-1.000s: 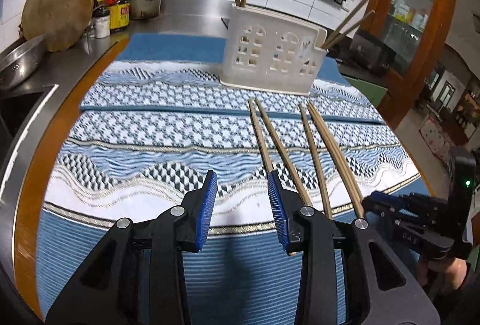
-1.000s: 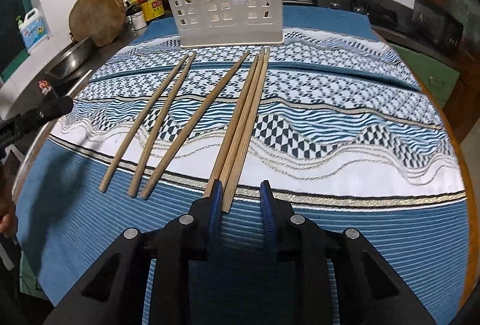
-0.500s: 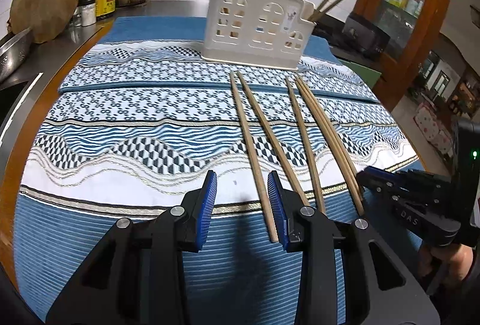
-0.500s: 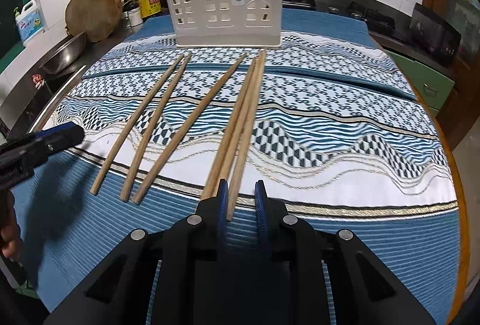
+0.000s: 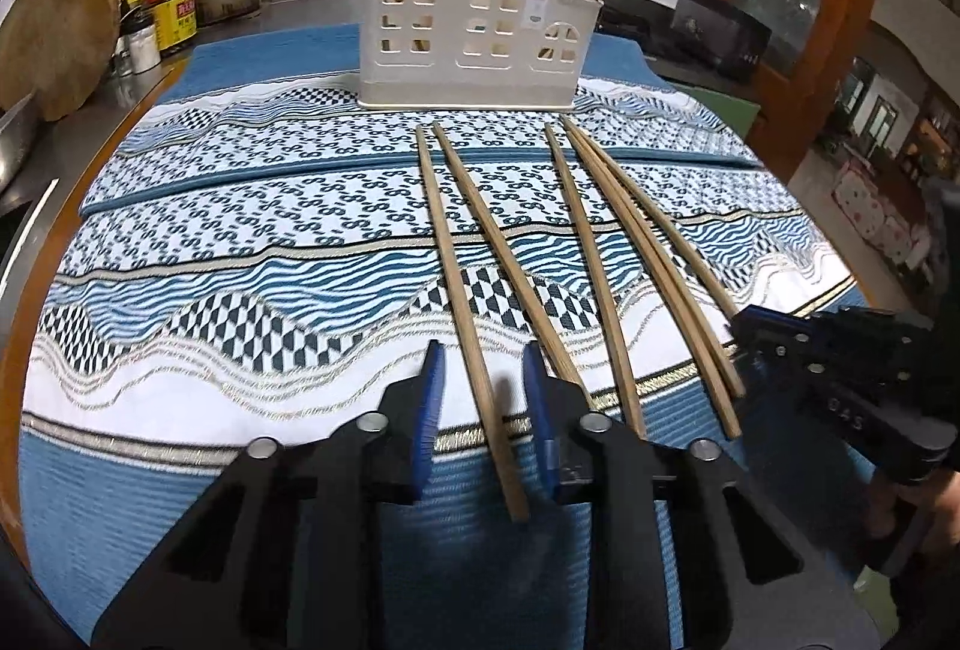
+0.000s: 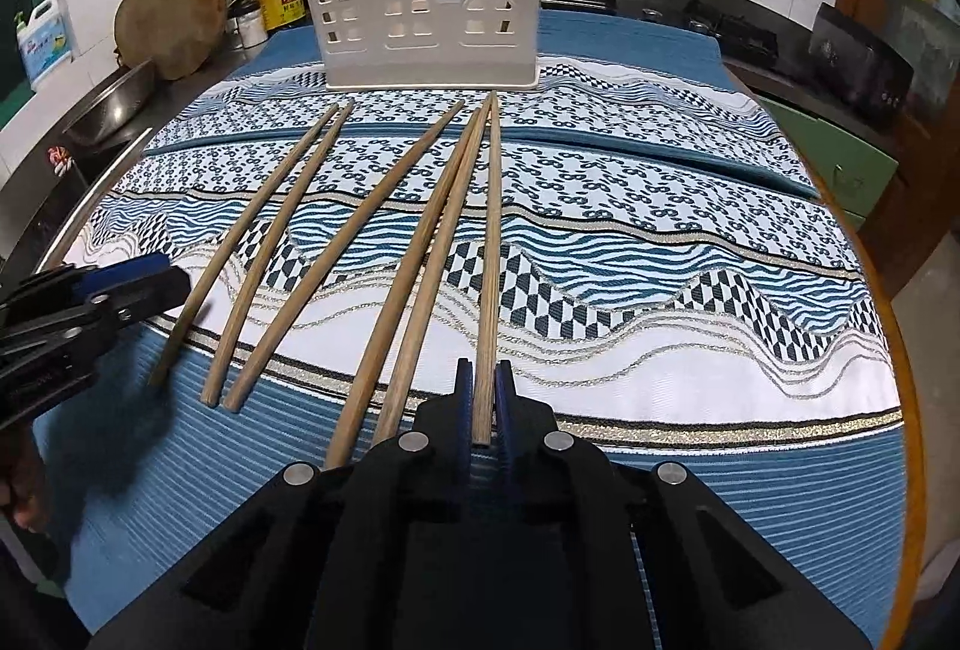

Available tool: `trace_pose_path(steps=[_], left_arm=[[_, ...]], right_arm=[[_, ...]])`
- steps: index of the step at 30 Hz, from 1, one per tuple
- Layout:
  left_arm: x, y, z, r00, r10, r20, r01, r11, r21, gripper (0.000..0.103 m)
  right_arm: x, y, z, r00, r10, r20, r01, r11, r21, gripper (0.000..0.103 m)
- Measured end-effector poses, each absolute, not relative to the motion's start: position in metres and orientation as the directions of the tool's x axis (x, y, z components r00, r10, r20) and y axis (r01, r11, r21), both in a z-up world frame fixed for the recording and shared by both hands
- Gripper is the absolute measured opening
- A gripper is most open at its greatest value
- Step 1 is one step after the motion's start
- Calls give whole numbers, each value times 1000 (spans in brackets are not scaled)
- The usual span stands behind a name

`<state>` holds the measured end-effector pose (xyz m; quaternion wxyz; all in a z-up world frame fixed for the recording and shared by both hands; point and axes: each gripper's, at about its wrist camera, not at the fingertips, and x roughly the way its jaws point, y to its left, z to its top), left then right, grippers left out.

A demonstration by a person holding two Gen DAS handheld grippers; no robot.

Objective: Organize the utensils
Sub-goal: 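Close the left tool on a chopstick while the right tool lifts its chopstick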

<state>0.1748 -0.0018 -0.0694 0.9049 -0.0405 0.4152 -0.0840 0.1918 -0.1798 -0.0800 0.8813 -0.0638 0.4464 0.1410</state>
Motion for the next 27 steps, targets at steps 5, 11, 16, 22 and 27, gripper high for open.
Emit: trace_pose_path(steps=[5, 11, 16, 22, 27], left_arm=[[184, -2, -78, 622, -172, -764, 110, 985, -133, 17], [187, 8, -79, 620, -159, -769, 82, 987, -139, 11], [186, 4, -81, 612, -183, -769, 75, 982, -174, 12], [186, 1, -82, 623, -161, -765, 80, 986, -143, 11], [190, 6, -79, 613, -179, -770, 81, 983, -165, 7]], right_arm=[[194, -180, -81, 562, 199, -803, -310, 950, 18, 8], [196, -182, -81, 560, 215, -800, -314, 949, 35, 8], [196, -183, -82, 565, 222, -795, -317, 948, 39, 8], [198, -184, -83, 567, 234, -790, -318, 947, 51, 8], [199, -186, -82, 570, 250, -783, -316, 946, 72, 8]])
